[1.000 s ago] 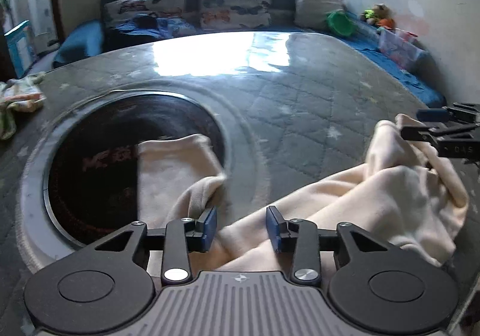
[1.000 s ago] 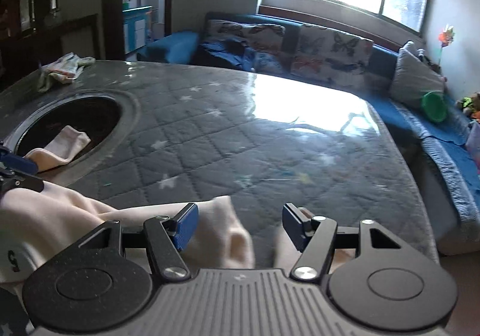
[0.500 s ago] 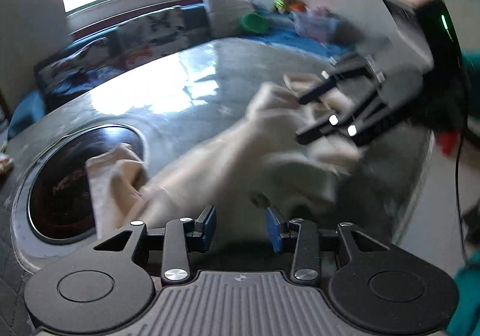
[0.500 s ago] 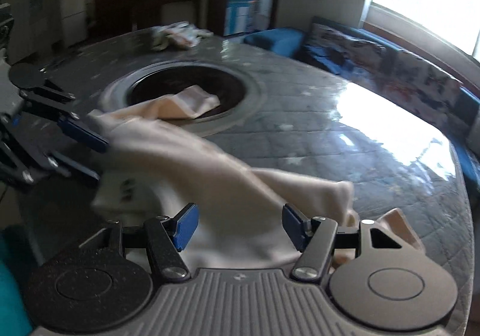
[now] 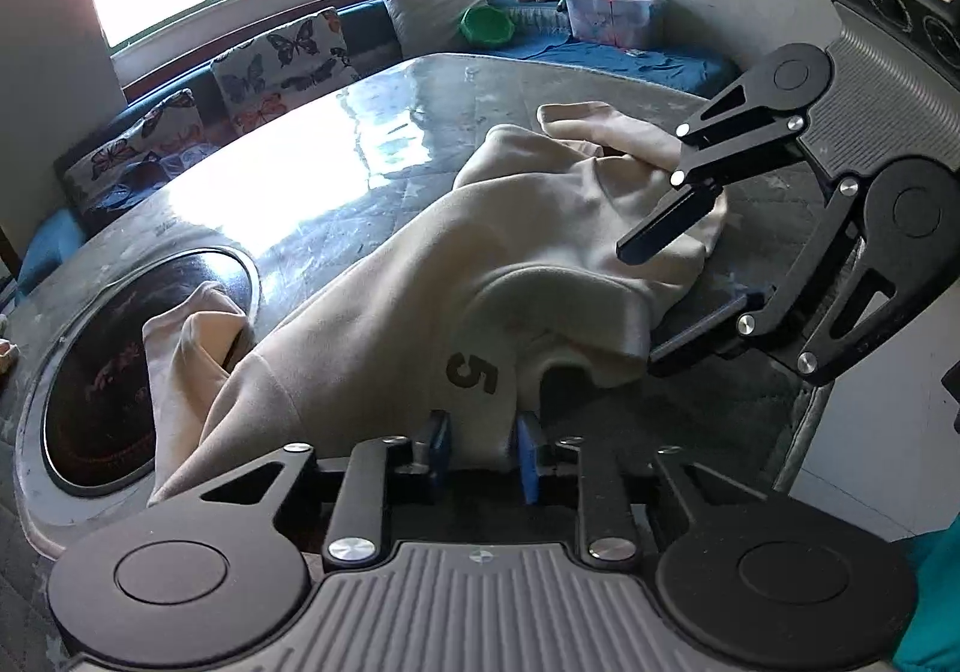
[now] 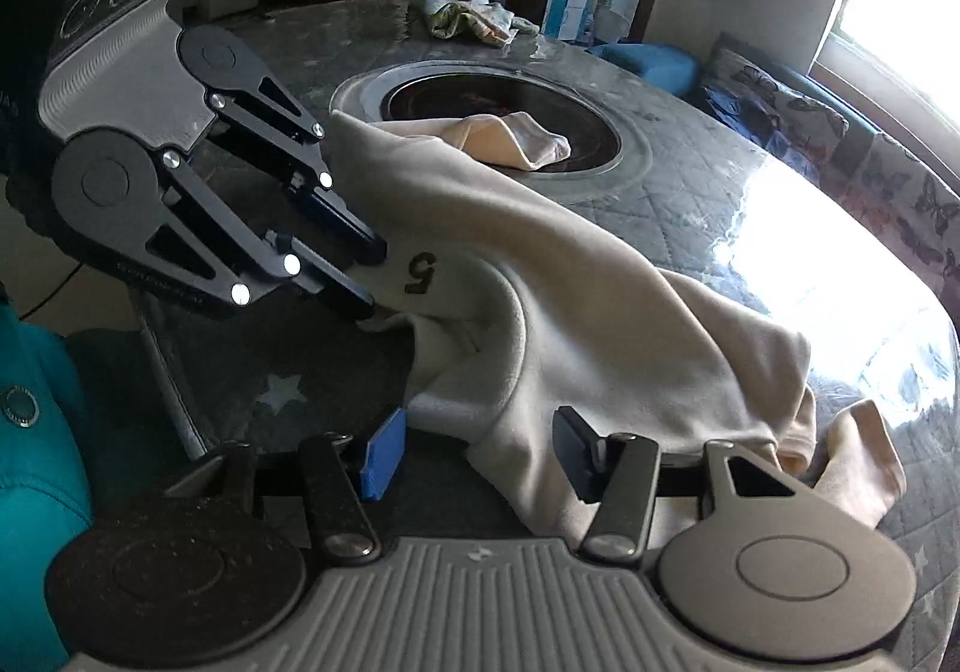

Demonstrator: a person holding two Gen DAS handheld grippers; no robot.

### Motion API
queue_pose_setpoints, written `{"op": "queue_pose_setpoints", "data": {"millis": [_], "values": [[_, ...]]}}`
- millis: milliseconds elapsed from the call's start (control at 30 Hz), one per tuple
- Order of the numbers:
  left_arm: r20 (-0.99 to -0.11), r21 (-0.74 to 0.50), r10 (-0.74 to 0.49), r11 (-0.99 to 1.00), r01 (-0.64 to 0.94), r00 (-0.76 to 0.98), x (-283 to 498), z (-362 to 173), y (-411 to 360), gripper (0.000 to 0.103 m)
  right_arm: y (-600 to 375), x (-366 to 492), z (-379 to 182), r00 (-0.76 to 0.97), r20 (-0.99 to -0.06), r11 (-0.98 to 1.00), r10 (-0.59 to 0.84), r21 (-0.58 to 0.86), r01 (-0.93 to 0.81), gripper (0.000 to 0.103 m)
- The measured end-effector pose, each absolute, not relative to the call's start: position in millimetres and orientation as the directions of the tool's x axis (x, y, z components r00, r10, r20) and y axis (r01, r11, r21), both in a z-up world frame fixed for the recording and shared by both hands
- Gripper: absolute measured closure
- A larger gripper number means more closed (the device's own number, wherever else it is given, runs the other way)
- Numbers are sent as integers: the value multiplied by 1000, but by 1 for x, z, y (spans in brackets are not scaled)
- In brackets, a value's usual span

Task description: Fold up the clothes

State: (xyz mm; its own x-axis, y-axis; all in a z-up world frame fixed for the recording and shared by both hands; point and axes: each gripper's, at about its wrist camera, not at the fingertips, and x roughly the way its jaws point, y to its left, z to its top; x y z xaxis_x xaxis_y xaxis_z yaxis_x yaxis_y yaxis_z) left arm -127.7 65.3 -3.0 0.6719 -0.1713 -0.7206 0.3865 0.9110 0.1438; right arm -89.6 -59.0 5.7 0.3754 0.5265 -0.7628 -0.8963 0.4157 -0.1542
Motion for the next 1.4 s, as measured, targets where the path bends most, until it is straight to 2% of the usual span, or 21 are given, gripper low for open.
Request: {"op": "queue_pose_setpoints", "data": {"millis": [67, 200, 433, 533, 567, 600, 700, 767, 1033, 1133, 1267, 1400], "values": [[-721, 146, -166, 913, 382, 672, -128, -4, 65, 92, -58, -91, 4, 383, -764, 408, 520, -172, -897, 49], [-714, 130, -171, 920, 369, 678, -130, -1, 67, 94, -57, -94, 0, 395, -765, 393, 508, -202, -897, 52], [-717, 140, -167, 916, 375, 677, -129, -4, 64, 80, -57, -100, -3, 412, -755, 375, 511, -235, -897, 53], [-719, 159, -157, 912, 379, 677, -128, -8, 60, 82, -56, -99, -5, 414, -751, 375, 514, -236, -896, 62], [-716, 169, -152, 909, 380, 682, -128, -9, 60, 84, -56, -99, -6, 411, -751, 374, 518, -233, -898, 68], [-712, 170, -152, 910, 379, 685, -130, -9, 60, 91, -56, -99, -7, 408, -750, 372, 521, -230, -899, 75], [-700, 158, -150, 921, 356, 698, -131, -3, 65, 95, -57, -97, -5, 420, -745, 389, 519, -231, -892, 91], [-688, 143, -153, 930, 339, 710, -133, 5, 70, 96, -63, -95, 1, 416, -733, 403, 538, -210, -891, 93], [-599, 42, -258, 935, 352, 758, -164, 48, 97, 96, -90, -105, 35, 381, -696, 376, 608, -170, -911, 94], [-625, 43, -286, 917, 398, 726, -177, 43, 95, 96, -94, -121, 32, 315, -730, 306, 607, -151, -940, 94], [-703, 28, -322, 879, 477, 634, -188, 19, 84, 96, -89, -139, 12, 204, -803, 212, 560, -99, -972, 94], [-728, 20, -326, 869, 495, 603, -184, 13, 85, 92, -87, -142, 7, 143, -820, 184, 555, -47, -982, 87]]}}
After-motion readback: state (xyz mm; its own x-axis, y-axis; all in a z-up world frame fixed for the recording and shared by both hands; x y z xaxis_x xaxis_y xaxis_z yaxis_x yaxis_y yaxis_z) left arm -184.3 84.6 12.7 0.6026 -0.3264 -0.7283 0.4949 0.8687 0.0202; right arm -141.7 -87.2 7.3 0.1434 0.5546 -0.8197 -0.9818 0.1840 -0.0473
